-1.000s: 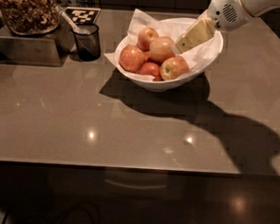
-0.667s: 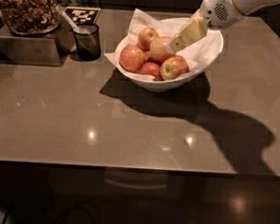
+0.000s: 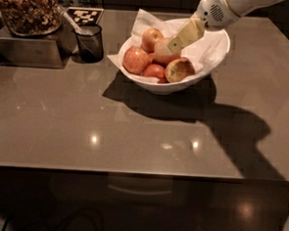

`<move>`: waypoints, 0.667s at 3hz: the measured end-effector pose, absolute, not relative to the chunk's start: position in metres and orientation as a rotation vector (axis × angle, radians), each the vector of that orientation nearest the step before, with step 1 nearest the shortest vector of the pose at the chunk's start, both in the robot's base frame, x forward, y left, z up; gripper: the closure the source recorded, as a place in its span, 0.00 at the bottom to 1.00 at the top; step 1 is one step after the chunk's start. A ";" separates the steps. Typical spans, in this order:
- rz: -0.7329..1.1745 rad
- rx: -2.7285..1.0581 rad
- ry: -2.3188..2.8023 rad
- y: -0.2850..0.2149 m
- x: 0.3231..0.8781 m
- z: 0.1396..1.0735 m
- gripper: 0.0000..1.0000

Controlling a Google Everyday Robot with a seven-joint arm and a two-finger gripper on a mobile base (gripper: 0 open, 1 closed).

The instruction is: Pick apple from white bowl

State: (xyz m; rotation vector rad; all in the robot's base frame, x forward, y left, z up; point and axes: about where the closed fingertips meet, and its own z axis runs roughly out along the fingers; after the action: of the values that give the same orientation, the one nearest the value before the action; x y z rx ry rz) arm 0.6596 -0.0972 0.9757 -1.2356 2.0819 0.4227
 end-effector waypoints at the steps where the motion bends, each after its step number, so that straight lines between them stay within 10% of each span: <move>1: 0.446 -1.227 2.092 -0.093 0.669 0.967 0.19; 2: 0.489 -1.224 2.106 -0.086 0.671 0.955 0.16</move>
Offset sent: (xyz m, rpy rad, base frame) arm 0.0121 0.0132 -0.0310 0.0523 0.0797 0.0037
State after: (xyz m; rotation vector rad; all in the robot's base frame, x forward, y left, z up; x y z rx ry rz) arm 0.6707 -0.0860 0.9551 -1.2239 2.1058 0.4892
